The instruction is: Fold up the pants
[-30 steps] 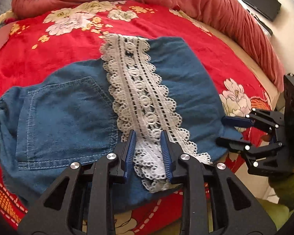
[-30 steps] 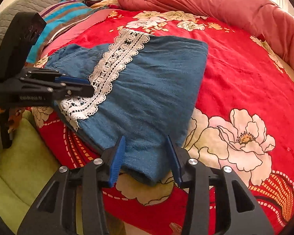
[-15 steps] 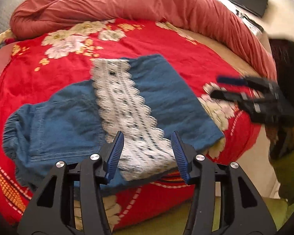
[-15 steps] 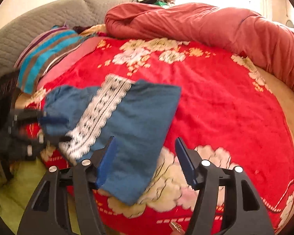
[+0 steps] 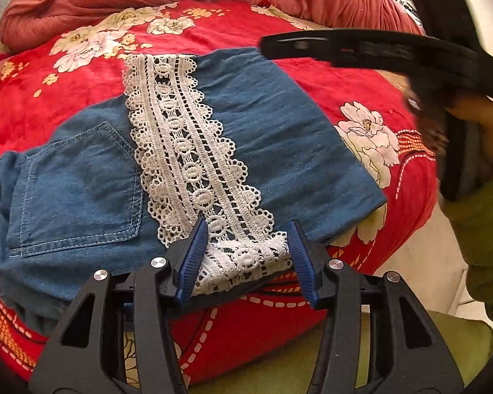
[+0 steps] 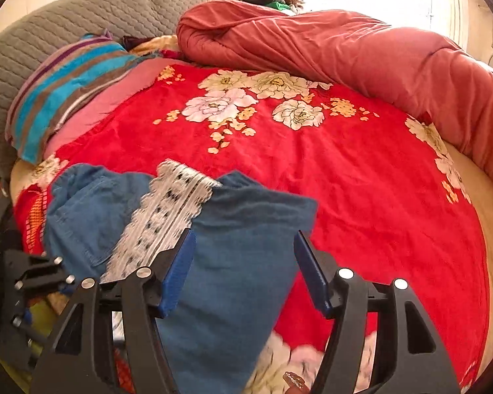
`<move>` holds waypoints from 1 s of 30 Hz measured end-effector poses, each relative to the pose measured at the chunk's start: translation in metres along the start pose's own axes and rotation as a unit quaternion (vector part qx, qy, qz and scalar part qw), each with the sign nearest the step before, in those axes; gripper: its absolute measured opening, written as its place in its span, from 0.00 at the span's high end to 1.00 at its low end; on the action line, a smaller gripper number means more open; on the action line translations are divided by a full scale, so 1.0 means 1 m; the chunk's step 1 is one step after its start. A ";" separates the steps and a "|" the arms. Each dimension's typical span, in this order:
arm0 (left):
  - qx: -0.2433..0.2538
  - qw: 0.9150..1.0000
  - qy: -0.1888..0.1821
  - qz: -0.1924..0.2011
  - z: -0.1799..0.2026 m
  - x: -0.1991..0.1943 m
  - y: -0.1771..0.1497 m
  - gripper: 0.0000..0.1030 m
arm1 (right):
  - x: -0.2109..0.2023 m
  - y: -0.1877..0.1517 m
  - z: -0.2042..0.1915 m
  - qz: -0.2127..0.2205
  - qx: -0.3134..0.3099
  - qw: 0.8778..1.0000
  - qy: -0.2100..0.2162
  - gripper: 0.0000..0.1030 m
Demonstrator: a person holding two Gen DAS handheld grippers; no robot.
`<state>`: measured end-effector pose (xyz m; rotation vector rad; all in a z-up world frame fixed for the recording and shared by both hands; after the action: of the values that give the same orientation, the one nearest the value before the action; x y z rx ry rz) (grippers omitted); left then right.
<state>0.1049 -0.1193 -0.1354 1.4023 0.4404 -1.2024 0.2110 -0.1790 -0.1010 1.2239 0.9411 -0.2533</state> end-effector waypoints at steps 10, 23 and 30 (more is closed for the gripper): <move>-0.004 1.000 -0.010 0.000 -0.001 0.000 -0.001 0.59 | 0.083 -0.002 0.022 -0.084 -0.023 0.995 -0.042 0.41; -0.006 1.000 -0.016 0.001 -0.003 0.000 -0.002 0.59 | 0.080 -0.005 0.029 -0.065 -0.002 0.997 -0.032 0.36; -0.006 1.000 -0.018 0.002 -0.003 -0.001 -0.002 0.58 | 0.032 -0.006 0.029 -0.015 0.034 0.999 -0.020 0.21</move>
<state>0.1045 -0.1157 -0.1359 1.3677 0.4197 -1.2187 0.2407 -0.1973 -0.1275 1.2638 0.9230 -0.3341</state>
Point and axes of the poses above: each gripper's, at about its wrist camera, not at the fingertips, and x roughly the way its jaws point, z to its right, y to its top, the point moved 8 cm from there along x, roughly the way its jaws point, and after that the axes turned 1 degree about -x, right-handed, at the moved point
